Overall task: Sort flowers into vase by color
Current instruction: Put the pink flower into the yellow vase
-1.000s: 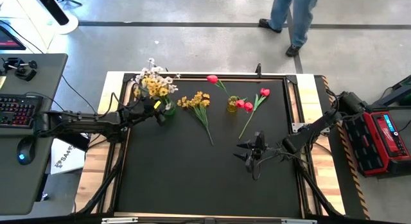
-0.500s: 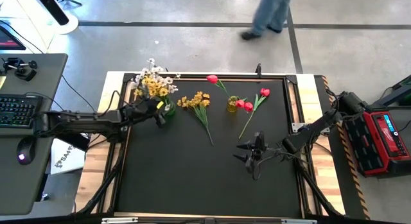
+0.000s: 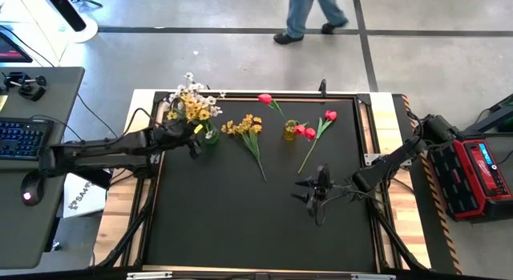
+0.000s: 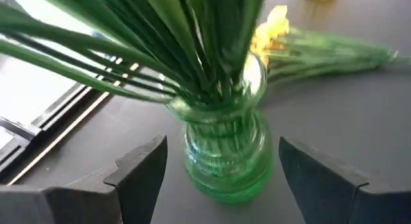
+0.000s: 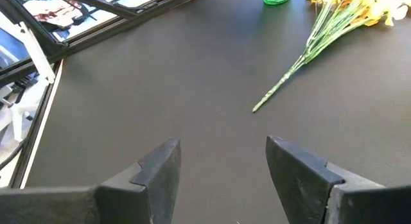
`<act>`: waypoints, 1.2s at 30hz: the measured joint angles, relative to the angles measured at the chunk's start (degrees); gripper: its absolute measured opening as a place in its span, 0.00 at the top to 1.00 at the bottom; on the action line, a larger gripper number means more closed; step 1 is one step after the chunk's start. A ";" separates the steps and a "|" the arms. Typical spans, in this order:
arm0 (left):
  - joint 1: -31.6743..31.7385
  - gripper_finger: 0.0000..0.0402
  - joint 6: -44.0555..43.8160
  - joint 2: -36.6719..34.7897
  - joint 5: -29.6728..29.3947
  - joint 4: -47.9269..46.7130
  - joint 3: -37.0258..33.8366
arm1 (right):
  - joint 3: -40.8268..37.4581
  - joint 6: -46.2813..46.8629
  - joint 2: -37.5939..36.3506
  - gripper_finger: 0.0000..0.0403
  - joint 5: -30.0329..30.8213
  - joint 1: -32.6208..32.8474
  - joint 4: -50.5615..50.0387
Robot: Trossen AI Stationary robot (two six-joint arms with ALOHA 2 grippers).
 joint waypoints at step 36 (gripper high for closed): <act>-40.02 0.29 -34.11 3.79 -20.41 13.02 0.00 | 1.36 19.61 0.61 0.52 0.05 -10.93 -26.57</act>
